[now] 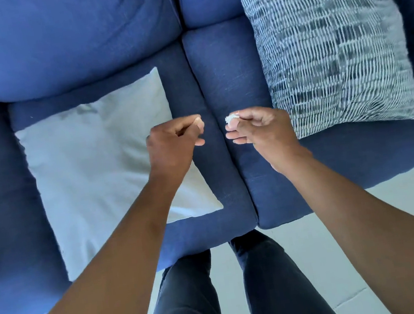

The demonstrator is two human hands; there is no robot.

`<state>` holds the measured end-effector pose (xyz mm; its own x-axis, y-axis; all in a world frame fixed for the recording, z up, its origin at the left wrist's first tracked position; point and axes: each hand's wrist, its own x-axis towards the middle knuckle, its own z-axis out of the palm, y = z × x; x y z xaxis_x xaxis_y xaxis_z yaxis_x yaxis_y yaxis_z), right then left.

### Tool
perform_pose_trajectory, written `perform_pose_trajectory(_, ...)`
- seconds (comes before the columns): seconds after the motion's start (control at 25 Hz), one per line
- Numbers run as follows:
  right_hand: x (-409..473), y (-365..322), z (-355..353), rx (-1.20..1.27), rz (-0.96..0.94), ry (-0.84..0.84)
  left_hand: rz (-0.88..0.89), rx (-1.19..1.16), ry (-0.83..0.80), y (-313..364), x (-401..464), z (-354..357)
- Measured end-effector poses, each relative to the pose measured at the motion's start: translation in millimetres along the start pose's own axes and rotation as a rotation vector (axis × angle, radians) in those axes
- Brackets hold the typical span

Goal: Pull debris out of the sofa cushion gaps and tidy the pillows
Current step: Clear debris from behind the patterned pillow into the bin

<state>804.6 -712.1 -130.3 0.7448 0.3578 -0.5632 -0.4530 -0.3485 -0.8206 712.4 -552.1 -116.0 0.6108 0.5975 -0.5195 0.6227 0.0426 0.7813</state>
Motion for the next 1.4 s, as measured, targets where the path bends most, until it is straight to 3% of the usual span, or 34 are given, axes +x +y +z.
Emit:
perform_pose_trajectory(0.24,-33.2,-61.4,40.1,-0.048,-0.084,-0.151,-0.005,-0.193,0.208,24.6,-49.3,-58.9)
perform_pose_trajectory(0.52,-88.5,-89.6,133.1,-0.161,-0.179,-0.369,-0.096,-0.337,0.489,-13.1,-132.2,-151.8)
perform_pose_trajectory(1.0,-316.8,-26.4,359.0,-0.367,-0.198,-0.691,-0.232,-0.481,0.965,-190.2,-362.6,-347.4)
perform_pose_trajectory(1.24,-412.1,33.4,477.0,-0.519,-0.200,-0.944,-0.450,-0.589,1.273,-297.3,-463.9,-427.1)
perform_pose_trajectory(1.4,-438.2,75.9,577.4,-0.660,-0.172,-1.082,-0.612,-0.641,1.371,-363.6,-484.8,-472.0)
